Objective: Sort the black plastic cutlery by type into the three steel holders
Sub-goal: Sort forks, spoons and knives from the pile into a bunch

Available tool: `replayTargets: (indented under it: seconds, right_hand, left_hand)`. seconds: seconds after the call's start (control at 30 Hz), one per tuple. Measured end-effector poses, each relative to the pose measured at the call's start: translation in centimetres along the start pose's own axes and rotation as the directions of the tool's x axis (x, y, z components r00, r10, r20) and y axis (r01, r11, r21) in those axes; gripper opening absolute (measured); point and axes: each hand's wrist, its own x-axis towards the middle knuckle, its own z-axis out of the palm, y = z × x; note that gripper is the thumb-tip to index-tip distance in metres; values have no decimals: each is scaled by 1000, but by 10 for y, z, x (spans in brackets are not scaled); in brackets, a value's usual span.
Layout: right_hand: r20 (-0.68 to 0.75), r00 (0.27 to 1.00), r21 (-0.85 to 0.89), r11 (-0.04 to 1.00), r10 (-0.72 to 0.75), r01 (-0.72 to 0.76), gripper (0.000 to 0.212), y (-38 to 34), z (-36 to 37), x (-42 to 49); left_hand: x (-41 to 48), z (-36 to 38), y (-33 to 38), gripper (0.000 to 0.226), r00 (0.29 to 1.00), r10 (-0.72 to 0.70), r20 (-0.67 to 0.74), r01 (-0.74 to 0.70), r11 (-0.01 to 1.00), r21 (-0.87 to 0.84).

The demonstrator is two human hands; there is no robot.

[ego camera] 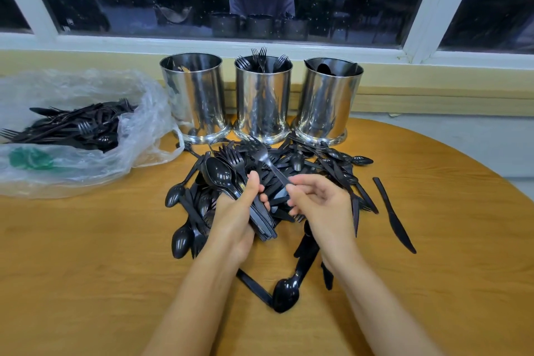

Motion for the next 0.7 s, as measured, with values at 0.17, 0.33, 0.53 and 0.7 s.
replayTargets:
  seconds: [0.17, 0.33, 0.53, 0.7]
  right_hand:
    - [-19, 998, -68, 996, -54, 52, 6, 10, 13, -6]
    - [125, 976, -260, 944, -177, 204, 10, 14, 19, -11]
    - [-64, 960, -527, 826, -274, 201, 14, 8, -37, 25]
    - [-325, 923, -776, 617, -207, -135, 24, 32, -108, 57]
  left_hand:
    - [-2, 6, -1, 60, 1000, 8, -4, -8, 1000, 22]
    - [-1, 7, -2, 28, 998, 10, -67, -11, 1000, -16]
    - [3, -2, 7, 14, 998, 34, -44, -38, 993, -113]
    - [-1, 1, 3, 14, 1000, 1, -28, -3, 997, -74]
